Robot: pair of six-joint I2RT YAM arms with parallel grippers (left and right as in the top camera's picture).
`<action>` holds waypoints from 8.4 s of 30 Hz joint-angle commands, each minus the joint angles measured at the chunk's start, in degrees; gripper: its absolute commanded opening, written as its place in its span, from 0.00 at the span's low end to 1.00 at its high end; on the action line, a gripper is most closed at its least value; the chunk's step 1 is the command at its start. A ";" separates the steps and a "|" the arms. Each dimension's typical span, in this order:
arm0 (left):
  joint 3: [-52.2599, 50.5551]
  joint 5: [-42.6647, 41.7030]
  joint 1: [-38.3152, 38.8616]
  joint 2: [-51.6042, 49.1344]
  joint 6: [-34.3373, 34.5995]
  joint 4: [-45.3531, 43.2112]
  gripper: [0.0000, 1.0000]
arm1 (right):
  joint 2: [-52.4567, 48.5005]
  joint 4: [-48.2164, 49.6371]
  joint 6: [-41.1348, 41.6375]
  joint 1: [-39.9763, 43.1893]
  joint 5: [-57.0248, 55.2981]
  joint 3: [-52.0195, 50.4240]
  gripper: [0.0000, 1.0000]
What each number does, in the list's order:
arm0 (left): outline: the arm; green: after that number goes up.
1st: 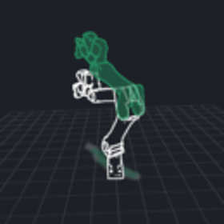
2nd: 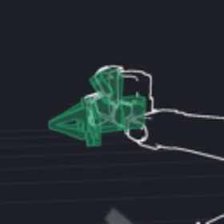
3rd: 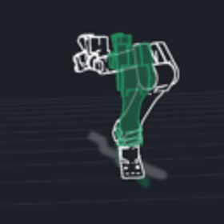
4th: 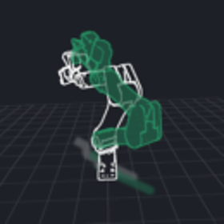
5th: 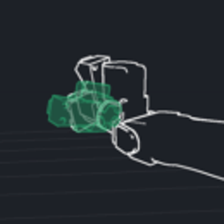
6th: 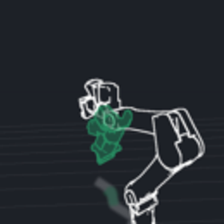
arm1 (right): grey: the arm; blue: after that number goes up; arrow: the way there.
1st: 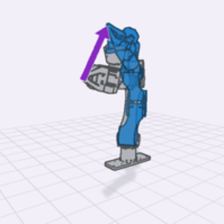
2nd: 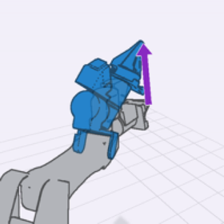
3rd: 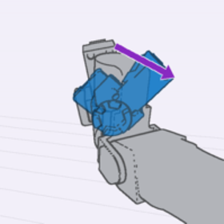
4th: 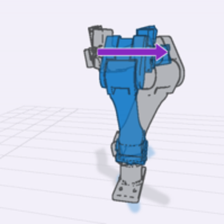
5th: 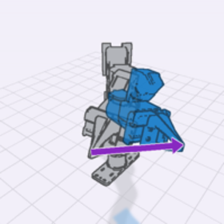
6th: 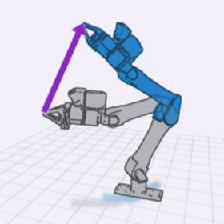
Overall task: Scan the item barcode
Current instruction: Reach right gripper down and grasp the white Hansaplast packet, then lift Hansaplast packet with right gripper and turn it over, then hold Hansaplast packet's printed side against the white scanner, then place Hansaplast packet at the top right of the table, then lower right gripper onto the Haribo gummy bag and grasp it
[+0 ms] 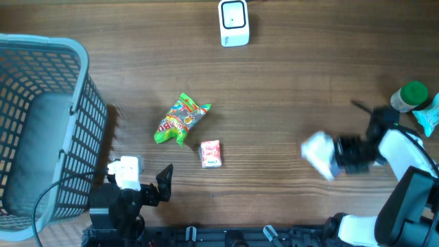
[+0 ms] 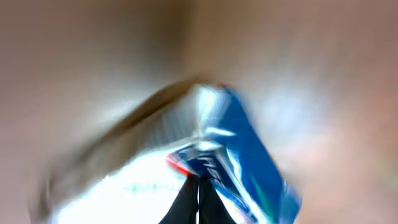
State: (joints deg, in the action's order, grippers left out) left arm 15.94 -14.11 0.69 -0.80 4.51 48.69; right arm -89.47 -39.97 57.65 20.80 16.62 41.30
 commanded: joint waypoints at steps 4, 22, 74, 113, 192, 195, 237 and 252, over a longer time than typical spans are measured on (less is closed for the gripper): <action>0.00 -0.87 -0.11 0.42 -1.09 -0.13 1.00 | -3.85 17.16 -4.96 -16.87 14.27 -0.44 0.04; 0.00 -0.87 -0.11 0.42 -1.09 -0.15 1.00 | 3.17 -0.17 -28.50 -24.57 -7.17 17.53 0.99; 0.00 -0.87 -0.11 0.44 -1.09 -0.13 1.00 | -14.19 -4.07 17.27 -31.34 -22.67 17.53 0.96; 0.00 -0.87 -0.11 0.42 -1.09 -0.13 1.00 | -14.16 -21.16 48.87 -31.34 21.73 15.28 0.37; 0.00 -0.87 -0.11 0.42 -1.09 -0.15 1.00 | -41.33 48.92 -10.99 -6.91 14.36 54.80 0.31; 0.00 -0.85 -0.11 0.42 -1.09 -0.13 1.00 | -41.35 35.12 -17.35 1.20 5.70 54.80 0.34; 0.00 -0.85 -0.11 0.42 -1.09 -0.15 1.00 | -36.02 5.01 17.84 -64.06 0.00 51.32 0.04; 0.00 -0.87 -0.11 0.42 -1.09 -0.15 1.00 | -22.71 -32.63 58.31 -54.90 -22.38 51.12 0.56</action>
State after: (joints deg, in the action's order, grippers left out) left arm 15.94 -14.11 0.69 -0.80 4.51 48.69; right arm -112.79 -69.01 112.75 -34.37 8.73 92.58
